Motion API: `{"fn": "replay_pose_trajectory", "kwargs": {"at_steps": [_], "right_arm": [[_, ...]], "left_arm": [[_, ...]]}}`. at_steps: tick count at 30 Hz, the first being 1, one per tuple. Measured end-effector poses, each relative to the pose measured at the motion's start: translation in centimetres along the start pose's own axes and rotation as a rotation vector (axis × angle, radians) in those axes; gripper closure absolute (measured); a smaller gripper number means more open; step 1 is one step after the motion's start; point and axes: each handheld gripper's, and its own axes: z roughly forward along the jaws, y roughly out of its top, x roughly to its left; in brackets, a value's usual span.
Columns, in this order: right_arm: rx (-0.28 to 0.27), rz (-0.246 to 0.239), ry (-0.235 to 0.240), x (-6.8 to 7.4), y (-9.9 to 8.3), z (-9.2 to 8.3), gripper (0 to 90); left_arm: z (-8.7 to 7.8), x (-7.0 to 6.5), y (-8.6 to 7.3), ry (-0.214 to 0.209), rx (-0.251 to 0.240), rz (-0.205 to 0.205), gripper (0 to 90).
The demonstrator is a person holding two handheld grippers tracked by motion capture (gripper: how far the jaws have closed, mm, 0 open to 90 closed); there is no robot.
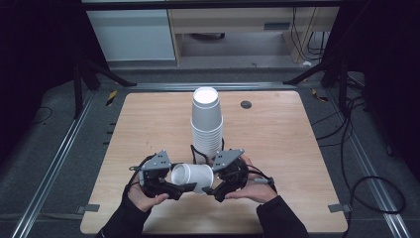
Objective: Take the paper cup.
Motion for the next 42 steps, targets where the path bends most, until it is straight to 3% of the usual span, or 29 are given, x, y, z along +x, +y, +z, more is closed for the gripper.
{"fn": "replay_pose_trajectory", "kwargs": {"at_steps": [7,11,20,28,34,42], "right_arm": [[-0.018,0.013,-0.006,-0.3,-0.2,-1.0,2.4],[-0.029,0.027,0.009,-0.3,-0.6,-1.7,2.7],[-0.065,0.067,0.061,-0.1,-1.9,-2.2,2.7],[-0.111,0.073,0.129,0.1,-1.8,-1.5,3.1],[-0.105,0.065,0.150,0.2,-1.7,-0.6,3.1],[-0.127,0.049,0.197,0.5,-1.6,-0.1,3.0]], "left_arm": [[-0.3,0.3,-0.1,0.001,-0.002,-0.001,21.2],[-0.8,0.7,-0.2,-0.006,-0.027,-0.011,21.3],[-1.1,0.5,0.2,-0.071,-0.089,0.014,21.2],[-0.8,0.1,0.5,-0.117,-0.118,0.034,21.1],[-0.6,-0.2,0.7,-0.145,-0.131,0.045,21.2],[-0.2,-0.9,0.9,-0.185,-0.118,0.063,21.2]]}}
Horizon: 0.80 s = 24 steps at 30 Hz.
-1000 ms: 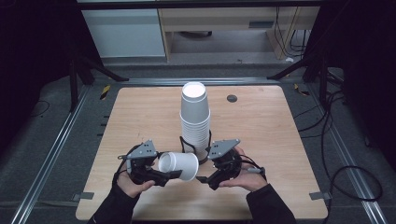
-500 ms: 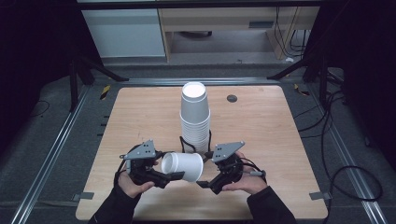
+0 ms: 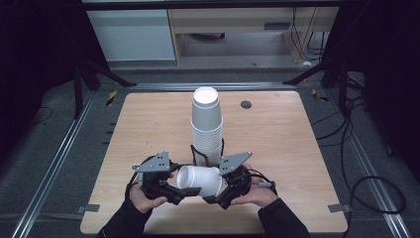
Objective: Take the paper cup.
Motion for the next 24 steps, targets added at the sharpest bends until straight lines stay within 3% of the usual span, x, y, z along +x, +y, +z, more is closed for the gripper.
{"fn": "replay_pose_trajectory", "kwargs": {"at_steps": [7,24], "right_arm": [[-0.004,-0.002,0.029,0.00,-0.02,0.30,3.9],[-0.002,-0.007,0.035,-0.04,-0.11,0.52,8.1]], "left_arm": [[0.25,-0.04,-0.10,-0.012,0.006,-0.001,21.2],[0.52,0.28,-0.30,-0.017,0.024,-0.010,20.9]]}}
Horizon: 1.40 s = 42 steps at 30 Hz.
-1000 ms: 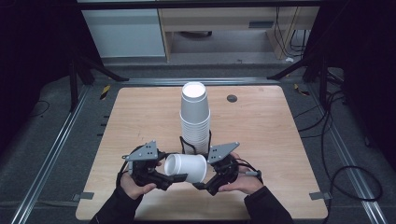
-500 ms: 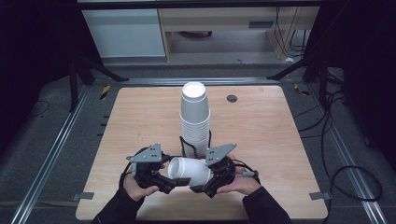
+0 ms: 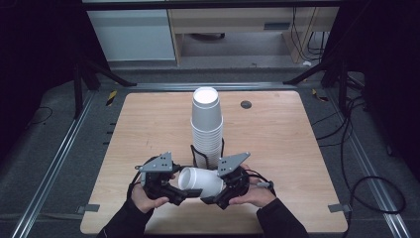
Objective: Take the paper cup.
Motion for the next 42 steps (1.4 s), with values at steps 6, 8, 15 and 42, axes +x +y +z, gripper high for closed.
{"fn": "replay_pose_trajectory", "kwargs": {"at_steps": [6,8,15,42], "right_arm": [[0.000,0.006,-0.001,-0.1,-0.1,-0.1,8.2],[-0.002,0.010,0.002,-0.2,-0.1,-0.1,8.2],[0.005,0.008,-0.033,-0.5,-0.3,-0.8,8.6],[0.285,-0.166,-0.124,-1.7,2.4,-2.8,8.6]], "left_arm": [[0.0,-0.1,0.0,0.017,0.002,0.009,20.2],[-0.1,-0.1,0.1,0.026,0.000,0.014,19.3],[-1.3,0.1,0.4,0.048,-0.019,0.014,17.2],[-0.1,1.6,-2.0,0.118,0.144,0.016,13.3]]}}
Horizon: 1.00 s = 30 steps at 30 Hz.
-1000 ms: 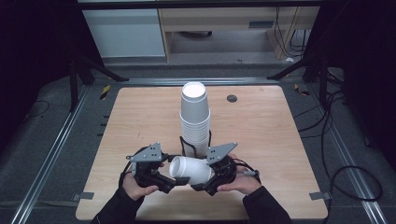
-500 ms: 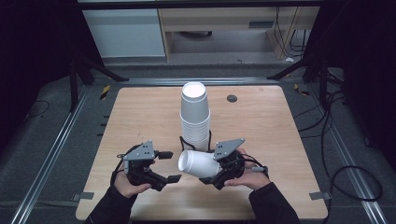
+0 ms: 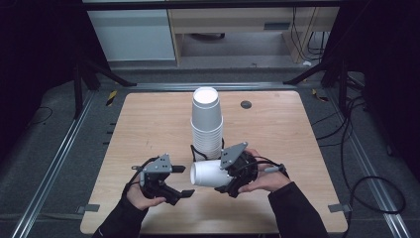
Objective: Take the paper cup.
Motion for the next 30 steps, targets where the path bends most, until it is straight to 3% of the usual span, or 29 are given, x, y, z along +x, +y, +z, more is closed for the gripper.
{"fn": "replay_pose_trajectory", "kwargs": {"at_steps": [6,19,30], "right_arm": [[0.071,-0.048,0.015,0.2,0.7,1.1,8.7],[0.130,-0.105,0.038,1.0,2.1,3.6,8.6],[0.126,-0.127,0.041,1.3,3.2,4.5,8.4]], "left_arm": [[0.2,-0.2,0.0,-0.011,0.004,0.007,13.2],[1.0,-0.3,0.0,-0.029,0.031,0.012,12.8],[1.2,-0.4,0.0,-0.036,0.046,0.004,15.4]]}}
